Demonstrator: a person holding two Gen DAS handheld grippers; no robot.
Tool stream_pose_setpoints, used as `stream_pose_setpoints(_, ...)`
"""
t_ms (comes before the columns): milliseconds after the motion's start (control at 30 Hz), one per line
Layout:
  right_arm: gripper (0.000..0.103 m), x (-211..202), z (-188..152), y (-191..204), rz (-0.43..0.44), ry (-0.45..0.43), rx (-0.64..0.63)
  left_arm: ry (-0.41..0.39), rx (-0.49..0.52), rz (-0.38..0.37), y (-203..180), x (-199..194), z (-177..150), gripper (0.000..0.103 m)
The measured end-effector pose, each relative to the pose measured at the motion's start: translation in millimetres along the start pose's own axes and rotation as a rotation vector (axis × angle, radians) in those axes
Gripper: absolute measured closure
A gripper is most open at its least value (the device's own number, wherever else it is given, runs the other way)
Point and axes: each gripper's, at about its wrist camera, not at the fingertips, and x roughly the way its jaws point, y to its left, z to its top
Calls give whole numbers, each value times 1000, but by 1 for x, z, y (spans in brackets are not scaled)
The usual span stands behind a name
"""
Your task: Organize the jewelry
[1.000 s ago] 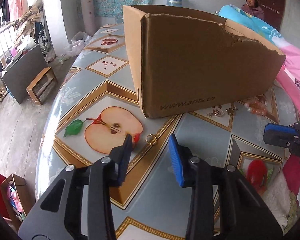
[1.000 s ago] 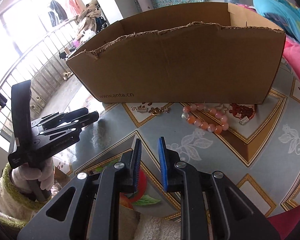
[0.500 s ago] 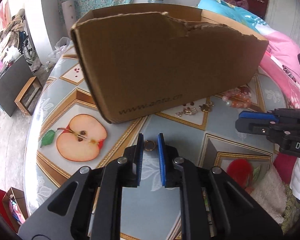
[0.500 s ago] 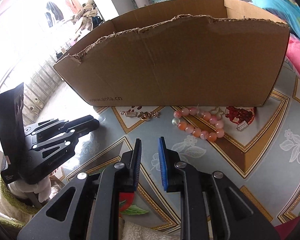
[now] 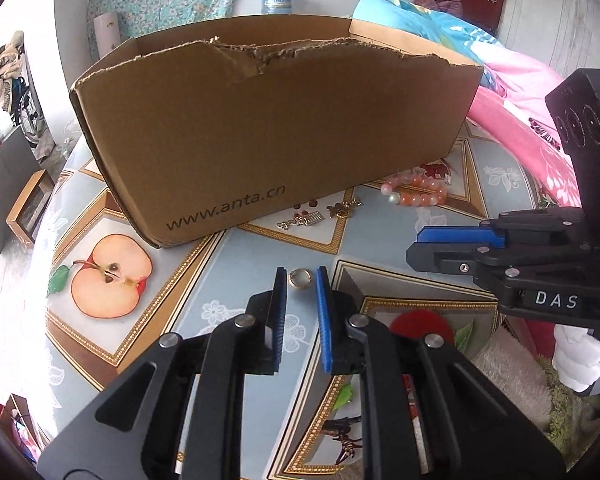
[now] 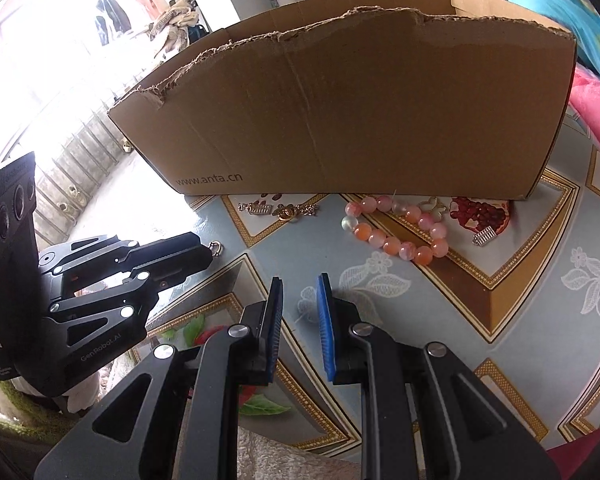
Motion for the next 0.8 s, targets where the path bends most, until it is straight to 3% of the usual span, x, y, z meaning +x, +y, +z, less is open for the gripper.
stream_pose_setpoints(233, 85, -5, -3, -5, 12, 3, -9, 18, 110, 4, -3, 5, 4, 88)
stream_pose_setpoints(533, 85, -8, -5, -4, 13, 3, -26, 14, 141, -1, -7, 12, 8, 87)
stream_pose_setpoints(800, 85, -7, -1, -2, -3, 7, -59, 0, 168, 20, -12, 11, 7, 93)
